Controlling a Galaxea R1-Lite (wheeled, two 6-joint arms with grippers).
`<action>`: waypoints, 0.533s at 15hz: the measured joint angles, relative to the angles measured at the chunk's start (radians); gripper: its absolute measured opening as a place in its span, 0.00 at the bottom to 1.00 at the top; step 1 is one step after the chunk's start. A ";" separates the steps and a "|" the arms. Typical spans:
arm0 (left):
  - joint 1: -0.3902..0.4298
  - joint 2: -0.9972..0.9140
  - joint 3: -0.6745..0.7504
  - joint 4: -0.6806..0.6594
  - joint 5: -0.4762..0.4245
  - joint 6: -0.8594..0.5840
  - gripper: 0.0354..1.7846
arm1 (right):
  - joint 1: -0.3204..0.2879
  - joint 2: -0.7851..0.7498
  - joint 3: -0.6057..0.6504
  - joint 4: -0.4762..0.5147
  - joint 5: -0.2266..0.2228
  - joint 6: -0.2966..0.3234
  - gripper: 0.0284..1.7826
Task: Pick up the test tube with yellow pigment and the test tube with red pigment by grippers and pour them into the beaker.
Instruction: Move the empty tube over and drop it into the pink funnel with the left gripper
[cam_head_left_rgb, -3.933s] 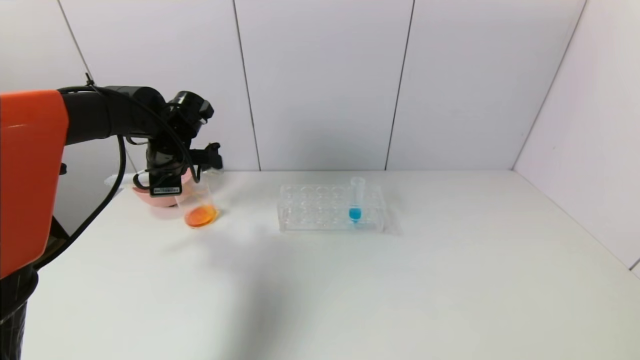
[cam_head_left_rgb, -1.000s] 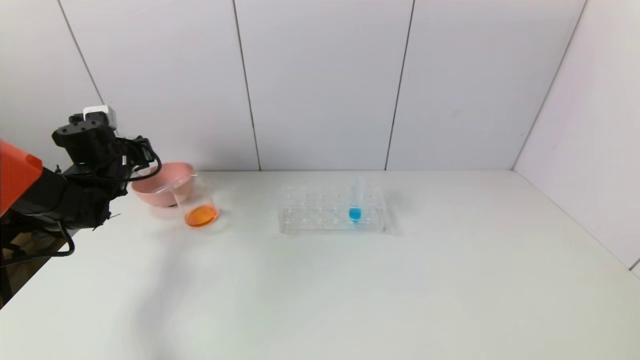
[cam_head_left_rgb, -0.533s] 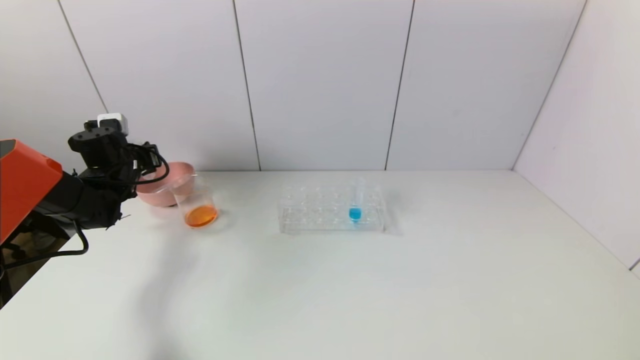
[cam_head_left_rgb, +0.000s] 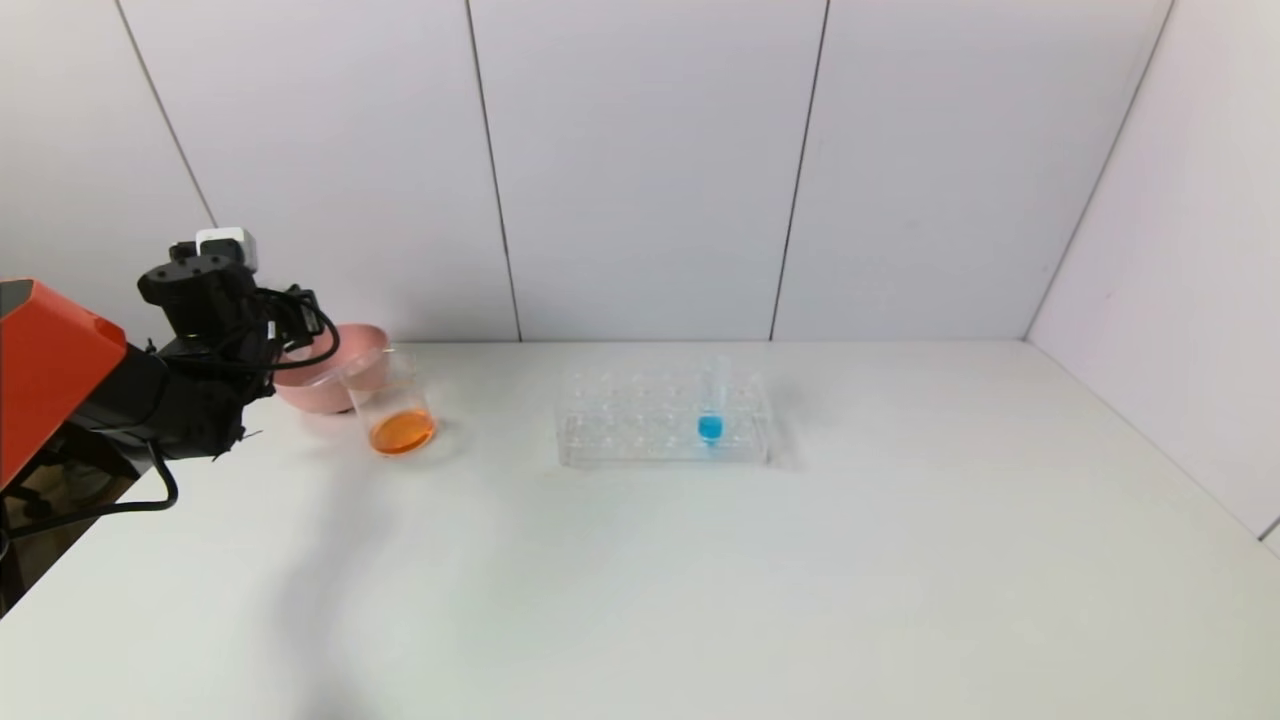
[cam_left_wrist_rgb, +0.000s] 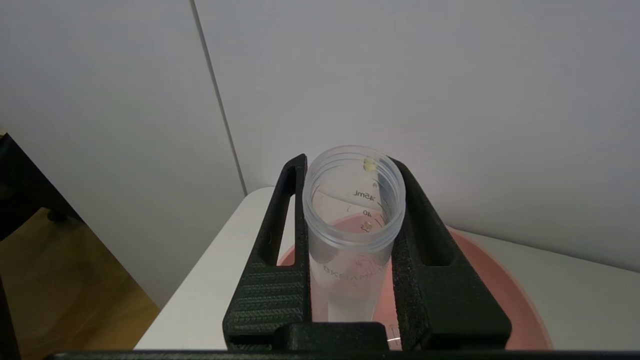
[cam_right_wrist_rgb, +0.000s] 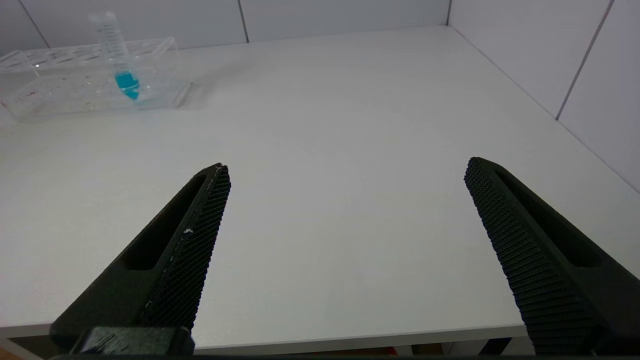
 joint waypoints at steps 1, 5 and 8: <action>-0.001 0.000 0.000 0.000 0.001 0.000 0.25 | 0.000 0.000 0.000 0.000 0.000 0.000 0.96; -0.022 -0.005 -0.004 0.011 0.026 0.001 0.39 | 0.000 0.000 0.000 0.000 0.000 0.000 0.96; -0.032 -0.005 -0.007 0.009 0.032 0.000 0.66 | 0.000 0.000 0.000 0.000 0.000 0.000 0.96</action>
